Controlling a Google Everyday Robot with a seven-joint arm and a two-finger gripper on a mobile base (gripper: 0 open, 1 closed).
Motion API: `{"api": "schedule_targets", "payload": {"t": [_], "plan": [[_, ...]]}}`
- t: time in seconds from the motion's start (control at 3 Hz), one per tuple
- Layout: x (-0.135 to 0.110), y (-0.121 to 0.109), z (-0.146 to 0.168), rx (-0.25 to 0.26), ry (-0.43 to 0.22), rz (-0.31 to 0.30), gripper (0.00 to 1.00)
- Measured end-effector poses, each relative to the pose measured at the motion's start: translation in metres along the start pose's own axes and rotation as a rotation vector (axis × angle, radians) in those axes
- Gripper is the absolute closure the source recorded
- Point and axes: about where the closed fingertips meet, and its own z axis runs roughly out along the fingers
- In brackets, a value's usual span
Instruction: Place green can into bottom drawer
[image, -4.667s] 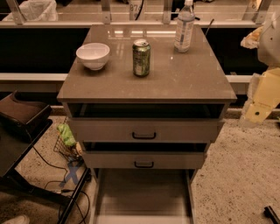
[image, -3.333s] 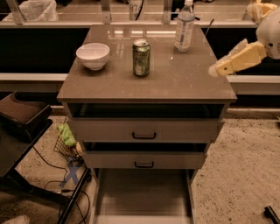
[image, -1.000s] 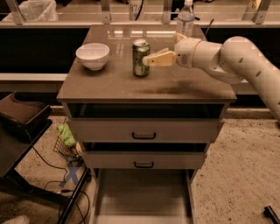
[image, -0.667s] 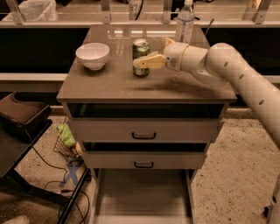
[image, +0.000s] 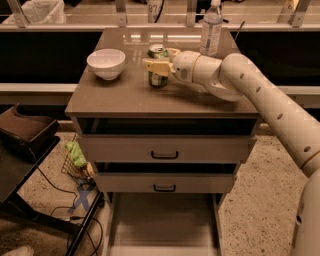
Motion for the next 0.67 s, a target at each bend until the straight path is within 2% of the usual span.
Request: {"api": "schedule_targets", "payload": {"t": [0.67], "plan": [[-0.0042,0.0033,0.0049,-0.009,-0.001,-0.006,0.99]]}}
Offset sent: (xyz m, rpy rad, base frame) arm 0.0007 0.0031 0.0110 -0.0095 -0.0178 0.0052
